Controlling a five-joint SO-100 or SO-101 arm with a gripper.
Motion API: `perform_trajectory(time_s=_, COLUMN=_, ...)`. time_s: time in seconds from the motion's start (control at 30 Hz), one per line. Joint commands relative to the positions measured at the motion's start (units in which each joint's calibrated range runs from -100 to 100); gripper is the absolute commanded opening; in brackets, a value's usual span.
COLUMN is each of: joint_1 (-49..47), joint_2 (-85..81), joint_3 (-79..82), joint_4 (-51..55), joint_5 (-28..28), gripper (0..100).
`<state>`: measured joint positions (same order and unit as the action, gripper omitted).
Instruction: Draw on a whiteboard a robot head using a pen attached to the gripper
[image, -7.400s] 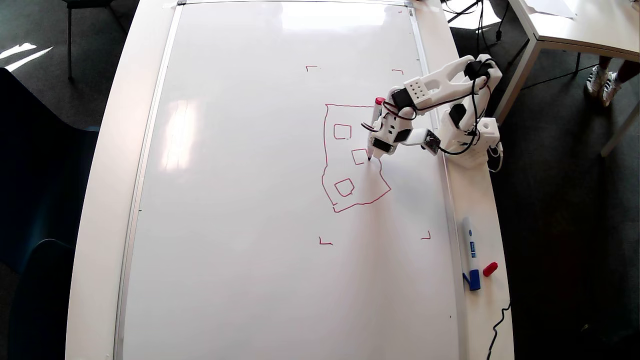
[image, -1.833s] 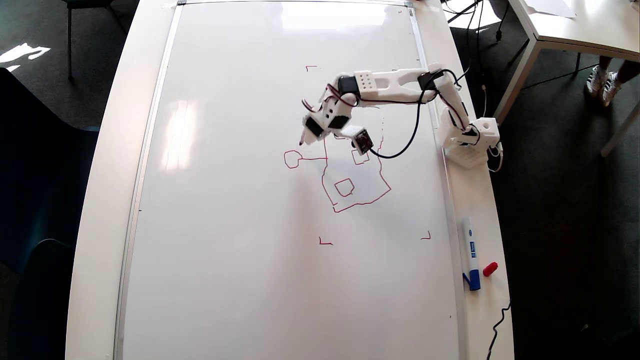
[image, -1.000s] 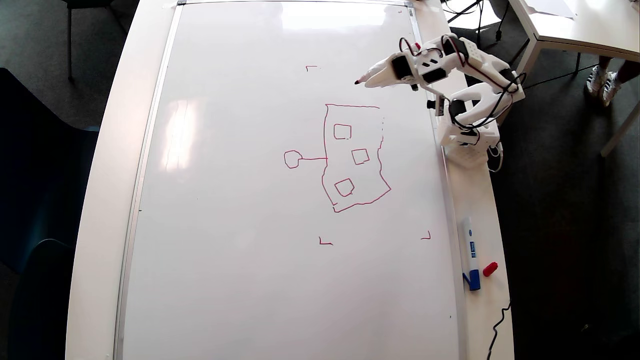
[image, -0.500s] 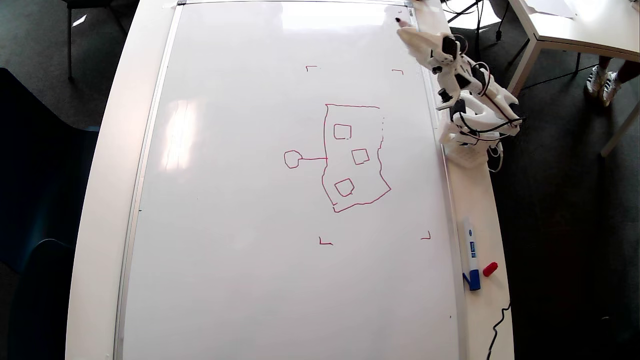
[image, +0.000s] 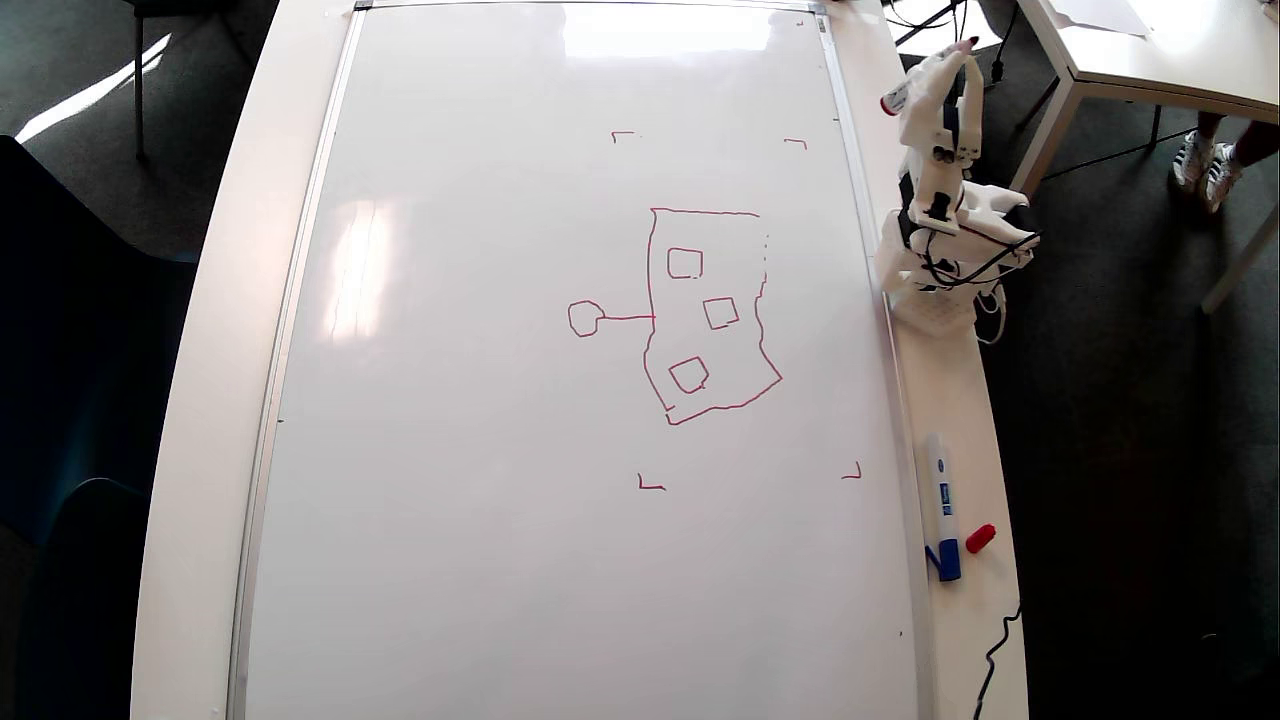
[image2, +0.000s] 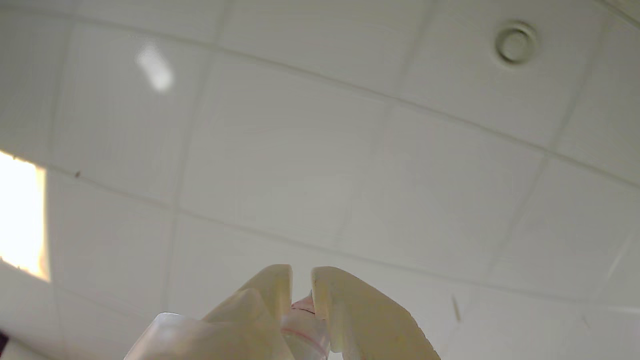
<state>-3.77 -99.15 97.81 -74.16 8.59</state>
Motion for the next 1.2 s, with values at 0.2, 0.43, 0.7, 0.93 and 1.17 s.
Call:
perform_trajectory(time_s=0.2, joint_1=-2.31, joint_2=0.24, joint_3=1.65, joint_4=-25.84, joint_5=0.64, gripper=1)
perform_trajectory(time_s=0.43, joint_1=-2.23, joint_2=0.24, joint_3=1.56, joint_4=-25.67, joint_5=0.26, gripper=1)
perform_trajectory(time_s=0.7, joint_1=-2.23, joint_2=0.24, joint_3=1.56, joint_4=-25.67, joint_5=0.15, gripper=1)
perform_trajectory(time_s=0.93, joint_1=-2.23, joint_2=0.16, joint_3=1.56, joint_4=-25.67, joint_5=-2.10, gripper=1)
perform_trajectory(time_s=1.17, joint_1=-2.23, joint_2=0.08, joint_3=1.56, joint_4=-25.67, joint_5=-5.74, gripper=1)
